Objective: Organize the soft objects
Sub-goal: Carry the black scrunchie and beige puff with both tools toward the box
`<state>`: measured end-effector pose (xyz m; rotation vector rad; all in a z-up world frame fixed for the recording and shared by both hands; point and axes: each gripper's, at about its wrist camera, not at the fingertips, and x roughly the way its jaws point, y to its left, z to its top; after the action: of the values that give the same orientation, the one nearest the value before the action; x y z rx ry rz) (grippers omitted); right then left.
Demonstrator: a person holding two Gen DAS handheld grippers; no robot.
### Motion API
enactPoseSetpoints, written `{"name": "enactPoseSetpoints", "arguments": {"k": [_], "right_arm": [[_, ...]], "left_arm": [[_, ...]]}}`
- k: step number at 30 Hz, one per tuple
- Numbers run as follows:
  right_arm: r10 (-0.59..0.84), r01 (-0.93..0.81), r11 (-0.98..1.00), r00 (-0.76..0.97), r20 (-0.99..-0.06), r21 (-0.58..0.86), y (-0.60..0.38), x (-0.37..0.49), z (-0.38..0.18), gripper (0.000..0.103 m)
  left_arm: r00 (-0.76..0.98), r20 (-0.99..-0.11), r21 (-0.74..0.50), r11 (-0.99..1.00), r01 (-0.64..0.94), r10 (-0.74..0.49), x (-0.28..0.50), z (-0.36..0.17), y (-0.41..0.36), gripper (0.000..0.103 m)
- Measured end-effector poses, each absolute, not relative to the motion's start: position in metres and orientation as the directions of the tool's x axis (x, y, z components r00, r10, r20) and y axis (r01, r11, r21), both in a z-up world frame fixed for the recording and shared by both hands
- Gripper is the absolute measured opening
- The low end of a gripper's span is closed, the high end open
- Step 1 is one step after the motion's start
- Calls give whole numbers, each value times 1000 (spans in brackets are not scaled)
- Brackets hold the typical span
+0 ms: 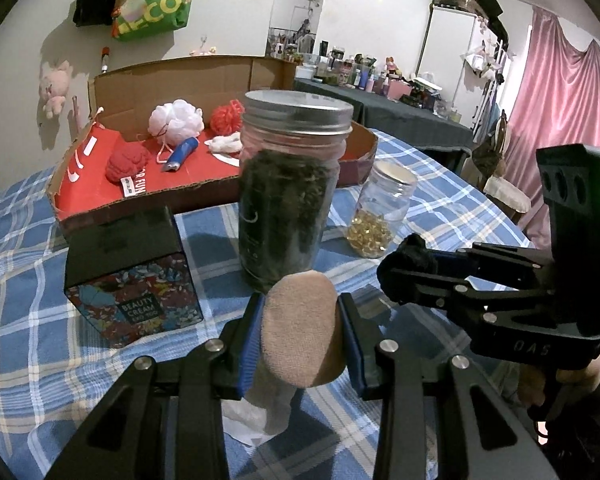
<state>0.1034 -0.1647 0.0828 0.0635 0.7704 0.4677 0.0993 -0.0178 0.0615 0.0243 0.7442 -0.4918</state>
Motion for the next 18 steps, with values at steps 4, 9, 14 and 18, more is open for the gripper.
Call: {"name": "enactPoseSetpoints", "arguments": {"k": [4,9,14,18], "right_arm": [[426,-379,898,622,-657,224,-166,103,83,34],[414,-361,905,626,-662,225,-174,103,83,34],[395,-327,916,628,-671,233,-188,103,81,34],[375,-300,925,633,-678,231,-199,104,81,34]], "left_arm": [[631,-652,-155,889,431,-420,100,62,-15,38],[635,-652,-172,896,409,-415,99,63,-2,38],[642,-652,-188,906,379,-403,97,64,14,38],[651,-656,-191,918,347,-383,96,65,28,38]]}}
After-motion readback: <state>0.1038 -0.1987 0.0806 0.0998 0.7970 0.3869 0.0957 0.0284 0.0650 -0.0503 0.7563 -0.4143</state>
